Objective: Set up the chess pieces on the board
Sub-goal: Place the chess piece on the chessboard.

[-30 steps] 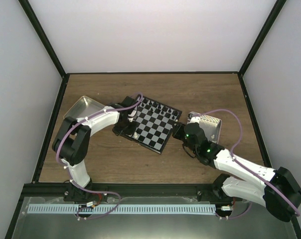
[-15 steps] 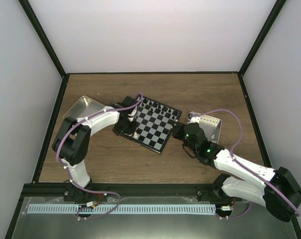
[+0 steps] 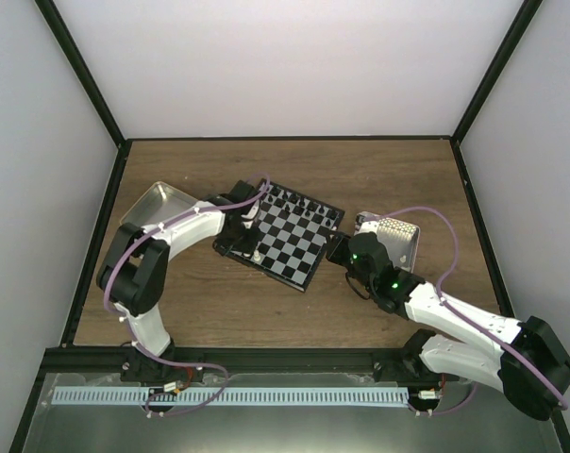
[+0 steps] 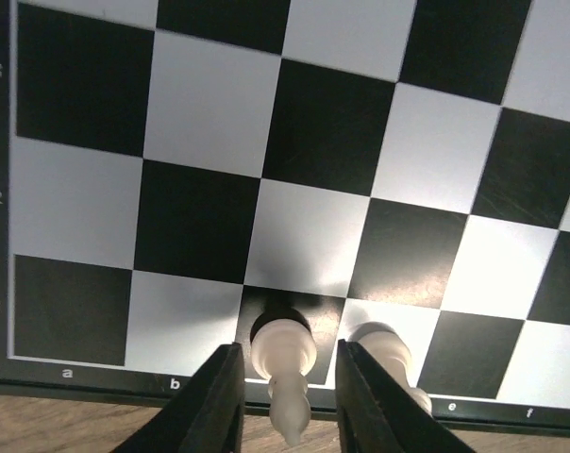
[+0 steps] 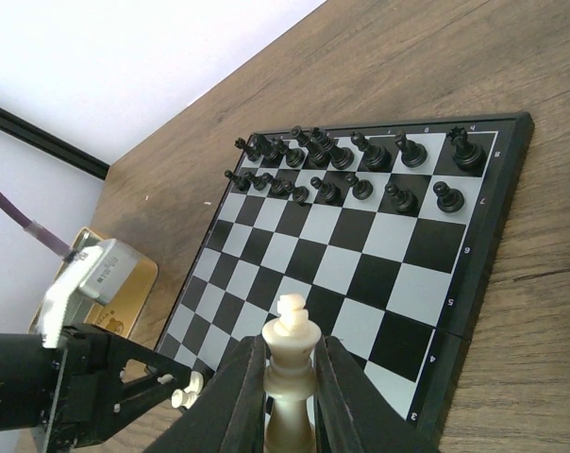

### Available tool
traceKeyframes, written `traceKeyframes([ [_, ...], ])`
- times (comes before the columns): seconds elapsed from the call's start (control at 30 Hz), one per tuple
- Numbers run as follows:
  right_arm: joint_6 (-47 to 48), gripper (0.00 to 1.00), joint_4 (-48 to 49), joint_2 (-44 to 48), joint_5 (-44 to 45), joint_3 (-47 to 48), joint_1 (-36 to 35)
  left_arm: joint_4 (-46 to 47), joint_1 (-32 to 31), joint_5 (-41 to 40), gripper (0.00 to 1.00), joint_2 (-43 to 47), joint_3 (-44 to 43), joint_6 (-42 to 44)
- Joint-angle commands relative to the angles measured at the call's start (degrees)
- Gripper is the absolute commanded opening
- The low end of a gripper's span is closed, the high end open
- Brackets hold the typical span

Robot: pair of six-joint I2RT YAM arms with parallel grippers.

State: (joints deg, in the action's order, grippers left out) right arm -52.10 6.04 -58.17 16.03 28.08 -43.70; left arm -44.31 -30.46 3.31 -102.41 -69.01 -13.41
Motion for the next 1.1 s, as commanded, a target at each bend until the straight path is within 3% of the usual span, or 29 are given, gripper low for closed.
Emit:
traceKeyframes([
  [0.0, 2.8, 0.15, 1.7, -0.2, -0.2, 0.3, -0.2, 0.0, 0.2, -0.6, 0.30, 4.0, -1.4, -0.6],
  [0.2, 14.7, 0.14, 8.1, 0.1, -5.8, 0.2, -0.2, 2.8, 0.5, -5.1, 0.39, 10.7, -0.5, -4.1],
  [0.37, 25.7, 0.15, 16.6, -1.0, -18.3, 0.2, -0.3, 9.7, 1.0, -5.5, 0.47, 19.8, 4.7, -7.4],
  [0.57, 34.3, 0.14, 24.5, -3.5, -30.1, 0.5, -0.3, 24.8, 1.0, 7.0, 0.56, 35.4, 14.3, -11.0],
  [0.77, 42.4, 0.15, 27.5, -5.1, -41.5, 2.4, -0.3, 36.2, 1.1, 17.4, 0.75, 46.3, 20.5, -16.7],
  [0.9, 45.9, 0.15, 27.0, -6.3, -46.5, 5.0, -0.3, 38.3, 1.1, 26.2, 0.80, 47.2, 20.9, -19.2],
  [1.07, 48.8, 0.15, 22.9, -9.4, -49.9, 9.6, -0.3, 38.9, 1.1, 36.0, 0.78, 44.3, 20.6, -21.4],
])
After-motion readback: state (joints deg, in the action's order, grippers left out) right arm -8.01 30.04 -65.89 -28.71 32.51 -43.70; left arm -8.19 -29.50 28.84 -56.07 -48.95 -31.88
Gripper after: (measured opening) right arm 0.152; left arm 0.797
